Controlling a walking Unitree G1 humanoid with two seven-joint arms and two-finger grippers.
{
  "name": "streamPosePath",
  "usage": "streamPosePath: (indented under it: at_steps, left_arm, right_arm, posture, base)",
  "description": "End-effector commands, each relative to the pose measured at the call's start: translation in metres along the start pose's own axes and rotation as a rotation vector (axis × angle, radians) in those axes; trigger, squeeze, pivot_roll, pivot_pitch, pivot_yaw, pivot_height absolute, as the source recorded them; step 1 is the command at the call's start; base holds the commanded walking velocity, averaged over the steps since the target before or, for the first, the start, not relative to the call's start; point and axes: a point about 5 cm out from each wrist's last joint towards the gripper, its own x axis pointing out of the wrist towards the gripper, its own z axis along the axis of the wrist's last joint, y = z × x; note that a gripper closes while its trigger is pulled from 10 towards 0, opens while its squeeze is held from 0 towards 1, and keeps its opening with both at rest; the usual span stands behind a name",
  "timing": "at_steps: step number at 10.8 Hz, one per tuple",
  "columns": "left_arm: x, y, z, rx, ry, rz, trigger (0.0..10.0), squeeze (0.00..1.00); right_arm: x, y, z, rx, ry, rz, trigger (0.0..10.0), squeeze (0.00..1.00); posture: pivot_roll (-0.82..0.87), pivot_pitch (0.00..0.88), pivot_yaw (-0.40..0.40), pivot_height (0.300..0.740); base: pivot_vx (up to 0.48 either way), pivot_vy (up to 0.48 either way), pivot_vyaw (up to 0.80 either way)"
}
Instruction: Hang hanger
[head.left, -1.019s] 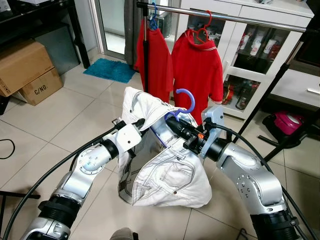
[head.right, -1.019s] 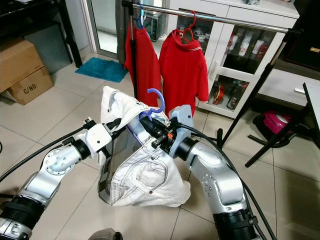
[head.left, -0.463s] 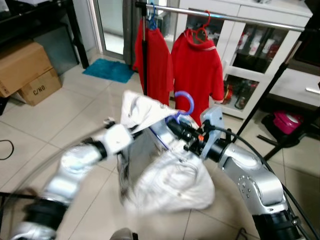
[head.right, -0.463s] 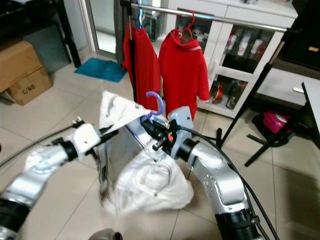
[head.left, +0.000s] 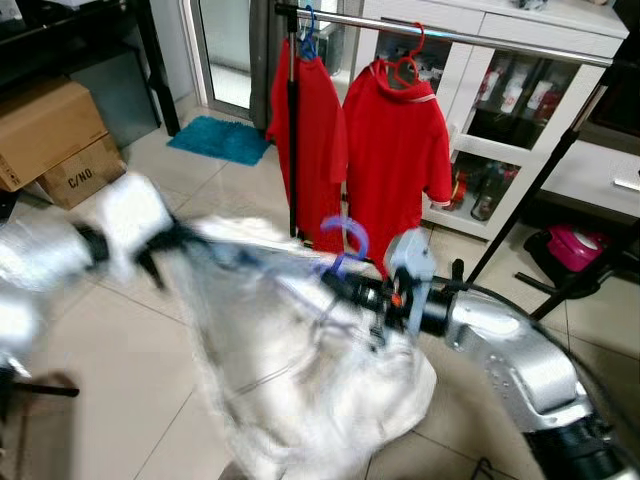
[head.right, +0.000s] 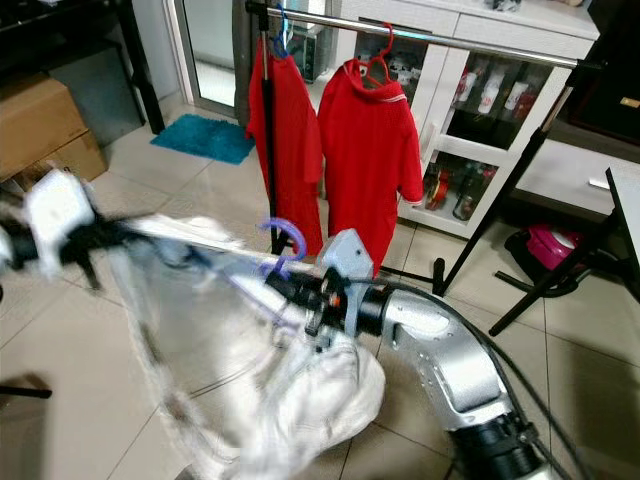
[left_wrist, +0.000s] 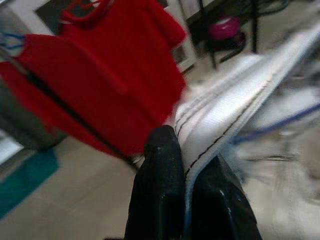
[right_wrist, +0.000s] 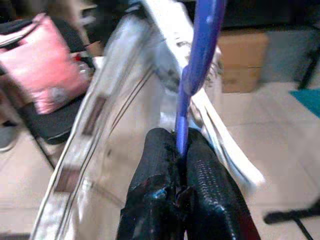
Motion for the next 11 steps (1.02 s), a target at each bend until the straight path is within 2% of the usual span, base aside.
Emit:
streamPosePath:
  at_steps: [1, 2, 4, 5, 6, 7, 8, 9, 10, 11]
  left_arm:
    - [-0.017, 0.017, 0.001, 0.014, 0.026, 0.099, 0.0, 0.00]
    - [-0.029, 0.036, -0.004, 0.113, 0.152, 0.219, 0.0, 0.00]
    - [-0.045, 0.058, -0.013, 0.185, 0.279, 0.411, 0.0, 0.00]
    - [-0.058, 0.069, -0.021, 0.212, 0.357, 0.500, 0.0, 0.00]
    - [-0.071, 0.074, -0.031, 0.164, 0.378, 0.547, 0.0, 0.00]
    - [-0.078, 0.077, -0.037, 0.096, 0.348, 0.611, 0.0, 0.00]
    - [-0.082, 0.080, -0.042, -0.034, 0.248, 0.698, 0.0, 0.00]
    - [-0.082, 0.080, -0.044, -0.097, 0.195, 0.731, 0.0, 0.00]
    - [-0.062, 0.068, -0.048, -0.196, 0.089, 0.666, 0.0, 0.00]
    - [-0.031, 0.047, -0.049, -0.232, 0.027, 0.540, 0.0, 0.00]
  right_arm:
    - [-0.010, -0.005, -0.003, -0.002, 0.026, -0.020, 0.0, 0.00]
    - [-0.013, 0.004, -0.005, -0.004, 0.054, 0.054, 0.0, 0.00]
    - [-0.020, 0.009, -0.003, 0.012, 0.042, 0.102, 0.0, 0.00]
    - [-0.027, 0.010, -0.001, 0.033, 0.021, 0.121, 0.0, 0.00]
    - [-0.038, 0.007, 0.001, 0.053, 0.009, 0.124, 0.0, 0.00]
    - [-0.042, 0.007, 0.002, 0.065, 0.007, 0.134, 0.0, 0.00]
    - [-0.044, 0.008, 0.002, 0.083, -0.001, 0.147, 0.0, 0.00]
    - [-0.043, 0.008, 0.001, 0.091, -0.008, 0.145, 0.0, 0.00]
    - [-0.035, 0.001, 0.006, 0.115, -0.077, 0.051, 0.0, 0.00]
    - [-0.025, -0.014, 0.014, 0.151, -0.179, -0.124, 0.0, 0.00]
  posture:
    - [0.04, 0.000, -0.034, 0.740]
    - [0.04, 0.000, -0.033, 0.740]
    - [0.03, 0.000, -0.026, 0.740]
    - [0.03, 0.000, -0.027, 0.740]
    - [0.03, 0.000, -0.029, 0.740]
    - [0.03, 0.000, -0.034, 0.740]
    - [0.03, 0.000, -0.036, 0.740]
    - [0.03, 0.000, -0.037, 0.740]
    - [0.03, 0.000, -0.038, 0.740]
    - [0.03, 0.000, -0.039, 0.740]
  base:
    - [0.000, 0.000, 0.00]
    - [0.000, 0.000, 0.00]
    - [0.000, 0.000, 0.00]
    - [0.000, 0.000, 0.00]
    - [0.000, 0.000, 0.00]
    - [0.000, 0.000, 0.00]
    - [0.000, 0.000, 0.00]
    - [0.000, 0.000, 0.00]
    - [0.000, 0.000, 0.00]
    - [0.000, 0.000, 0.00]
